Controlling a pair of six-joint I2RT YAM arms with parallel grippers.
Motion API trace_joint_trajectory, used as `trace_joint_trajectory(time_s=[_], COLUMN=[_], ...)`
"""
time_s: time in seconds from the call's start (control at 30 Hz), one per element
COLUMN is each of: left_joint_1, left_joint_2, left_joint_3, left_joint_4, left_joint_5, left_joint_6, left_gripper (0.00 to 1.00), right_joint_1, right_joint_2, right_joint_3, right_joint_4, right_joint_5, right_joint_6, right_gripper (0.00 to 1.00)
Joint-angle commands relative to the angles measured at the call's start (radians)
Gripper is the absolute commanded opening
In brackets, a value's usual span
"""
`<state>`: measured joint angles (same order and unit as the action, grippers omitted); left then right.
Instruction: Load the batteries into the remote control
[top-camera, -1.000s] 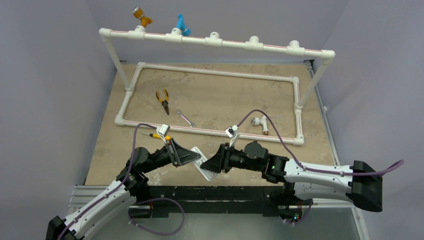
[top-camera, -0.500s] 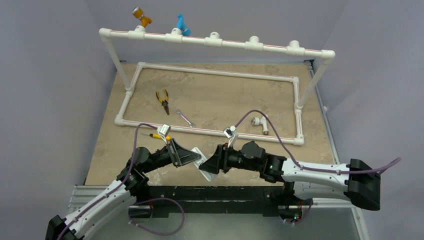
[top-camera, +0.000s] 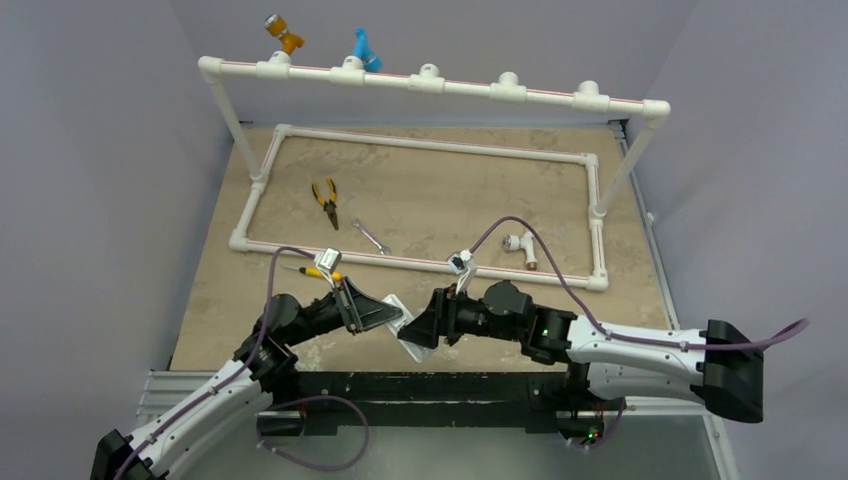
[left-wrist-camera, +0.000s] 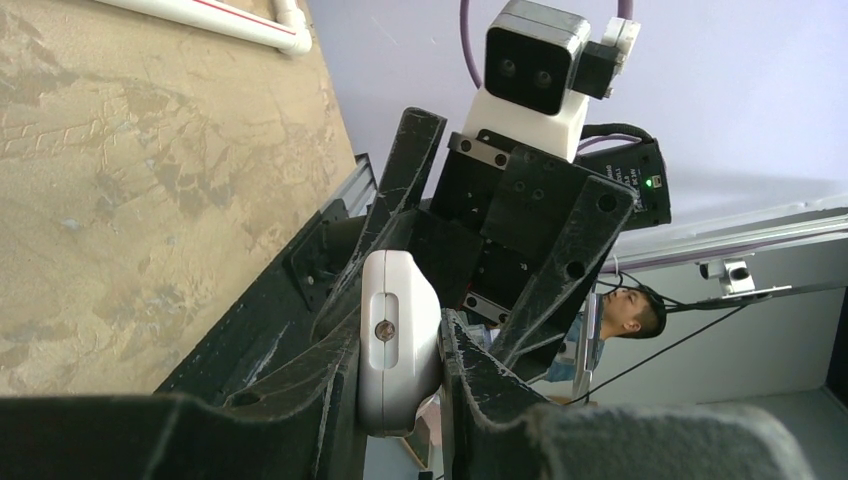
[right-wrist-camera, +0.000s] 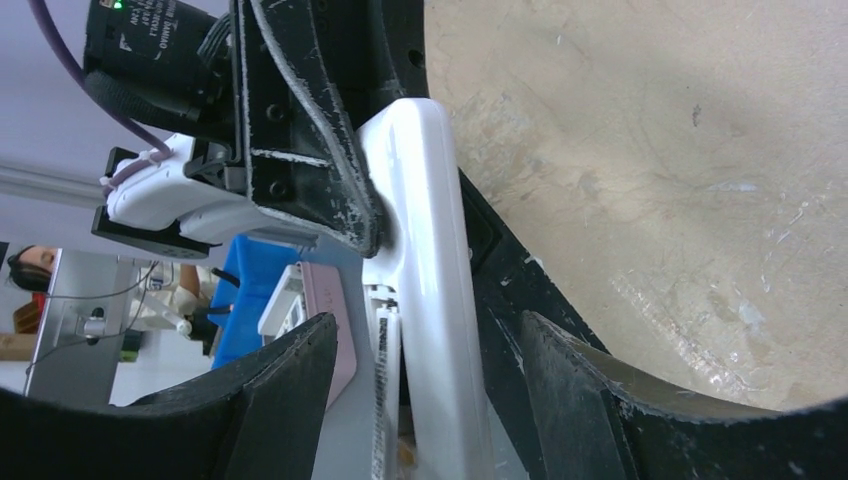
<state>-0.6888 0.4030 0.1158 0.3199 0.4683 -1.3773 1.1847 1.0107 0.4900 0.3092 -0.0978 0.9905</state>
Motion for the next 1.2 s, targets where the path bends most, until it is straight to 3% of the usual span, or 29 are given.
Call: trace_joint_trajectory(time_s=[0.0, 0.27, 0.43, 0.7, 0.87, 1.0, 1.17], left_joint_1=[-0.005, -0.005, -0.005, -0.005, -0.005, -0.005, -0.005], left_joint_2=[0.007, -0.001, -0.002, 0.009, 0.011, 0.011, 0.012], left_joint_3=[-0.012, -0.016, -0.015, -0.01, -0.008, -0.007, -0.004], left_joint_4=[0.073, 0.07, 0.067, 0.067, 0.066, 0.065, 0.064], left_joint_5=[0.006, 0.006, 0.009, 0.015, 0.019, 0.02, 0.019], left_joint_6=[-0.004, -0.007, -0.008, -0.006, -0.006, -0.007, -0.008], left_gripper=[0.0, 0.0, 0.0, 0.0, 0.0, 0.0, 0.0], right_joint_1=[0.004, -0.004, -0.008, -0.008, -0.008, -0.009, -0.007], right_joint_2=[-0.06, -0.141, -0.191, -0.364, -0.295, -0.222, -0.184], right_joint_3=[0.08, 0.246, 0.339, 0.286, 0.374, 0.408, 0.401], right_joint_4=[-0.068, -0.387, -0.526, -0.552, -0.774, -0.833, -0.806], right_joint_5=[0.018, 0.095, 0.131, -0.171, -0.297, -0.339, -0.404], right_joint_6=[-0.068, -0.316, -0.652, -1.386, -1.66, -1.739, -1.792], right_gripper=[0.68, 0.71, 0.7, 0.63, 0.52, 0.43, 0.42])
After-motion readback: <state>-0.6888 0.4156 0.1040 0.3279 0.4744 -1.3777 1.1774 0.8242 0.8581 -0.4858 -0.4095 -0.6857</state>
